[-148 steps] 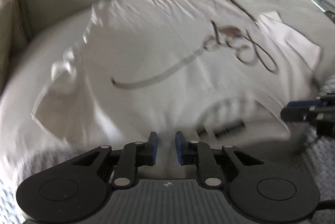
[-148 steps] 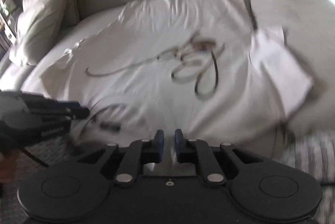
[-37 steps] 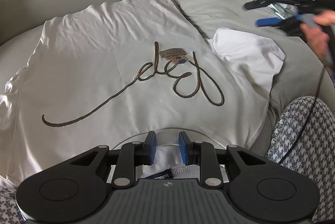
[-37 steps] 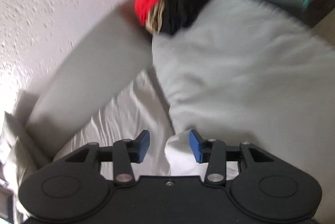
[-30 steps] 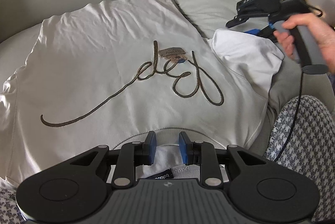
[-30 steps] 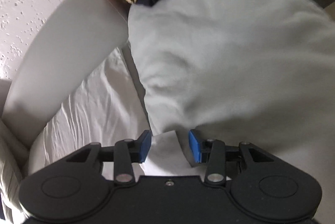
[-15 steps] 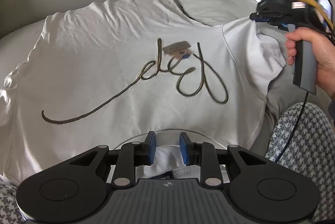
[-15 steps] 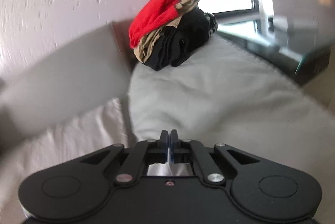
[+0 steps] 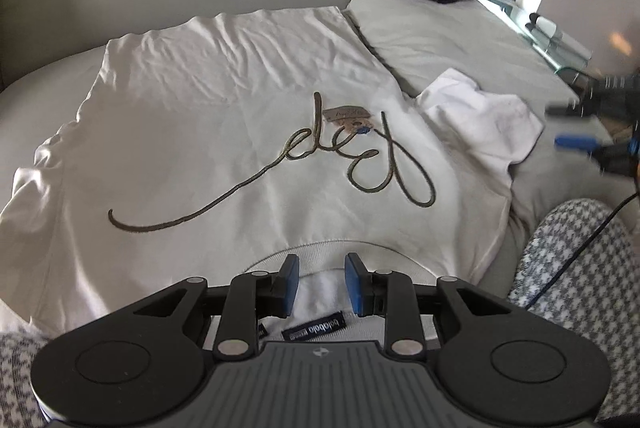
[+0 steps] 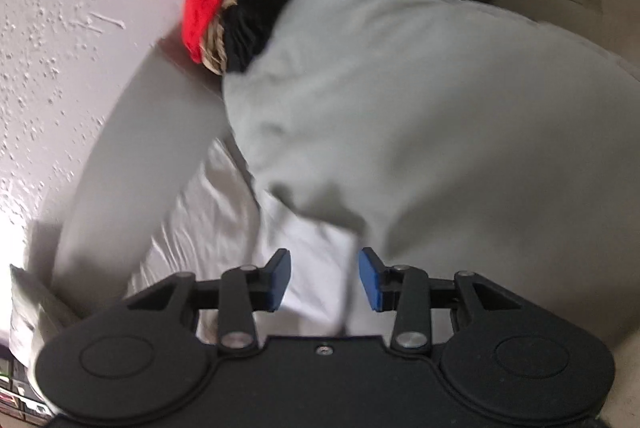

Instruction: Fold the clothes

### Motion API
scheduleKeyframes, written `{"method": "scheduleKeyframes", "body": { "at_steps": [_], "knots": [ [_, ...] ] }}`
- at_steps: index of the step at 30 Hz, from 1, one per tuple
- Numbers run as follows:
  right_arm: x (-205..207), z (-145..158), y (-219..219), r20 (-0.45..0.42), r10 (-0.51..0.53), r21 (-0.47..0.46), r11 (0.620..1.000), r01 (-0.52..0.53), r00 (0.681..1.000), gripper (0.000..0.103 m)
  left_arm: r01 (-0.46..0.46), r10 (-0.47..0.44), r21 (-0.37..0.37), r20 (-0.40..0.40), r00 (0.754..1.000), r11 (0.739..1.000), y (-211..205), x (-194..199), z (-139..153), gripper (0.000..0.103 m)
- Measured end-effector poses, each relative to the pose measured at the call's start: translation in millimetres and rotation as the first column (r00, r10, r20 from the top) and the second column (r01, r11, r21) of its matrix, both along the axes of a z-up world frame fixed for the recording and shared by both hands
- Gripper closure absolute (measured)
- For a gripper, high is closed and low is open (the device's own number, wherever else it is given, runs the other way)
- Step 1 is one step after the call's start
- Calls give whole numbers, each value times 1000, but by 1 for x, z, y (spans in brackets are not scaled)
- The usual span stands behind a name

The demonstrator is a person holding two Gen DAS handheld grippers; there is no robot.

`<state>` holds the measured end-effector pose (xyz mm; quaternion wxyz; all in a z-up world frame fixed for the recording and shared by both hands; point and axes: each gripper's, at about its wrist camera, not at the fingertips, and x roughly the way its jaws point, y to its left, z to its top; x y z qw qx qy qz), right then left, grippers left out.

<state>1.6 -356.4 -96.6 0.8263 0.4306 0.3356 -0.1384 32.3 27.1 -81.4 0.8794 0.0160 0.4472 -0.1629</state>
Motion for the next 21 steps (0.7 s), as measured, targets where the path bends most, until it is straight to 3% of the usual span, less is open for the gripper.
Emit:
{"method": "scheduleKeyframes", "body": {
  "at_steps": [2,5,7,8,10,11,13,15,17,21],
  "knots": [
    [-8,-7,-1,-19,2,6,1000,-2,1000,67,-6,6,-8,-2,1000,1000,2,-4,2,76],
    [2,-16,-5,22,-5,36,999,4,1000,69,-26,26,-9,-7,1000,1000,5,-8,3,76],
    [10,-18,-4,22,-1,12,1000,0,1000,84,-43,42,-14,-11,999,999,9,-11,3,76],
    [11,-18,-4,19,-14,2,1000,14,1000,100,-51,51,-17,-13,999,999,12,-12,3,76],
    [9,-14,-2,35,-55,-41,998,56,998,101,-70,70,-10,-12,997,997,16,-15,4,76],
    [2,-5,3,59,-88,-120,988,95,994,101,-82,82,-4,-9,997,997,19,-16,4,76],
    [-2,9,16,56,-113,-318,940,125,992,101,-101,101,10,-9,995,995,22,-17,2,76],
    [4,10,26,-12,-121,-439,892,103,993,103,-111,111,27,-11,994,993,24,-16,0,76],
    [5,11,29,-37,-123,-453,887,93,992,102,-119,120,39,-12,993,992,26,-15,-2,76],
    [-3,29,41,8,-60,-407,912,58,998,95,-134,134,40,12,991,990,33,-16,2,75]
  ]
}}
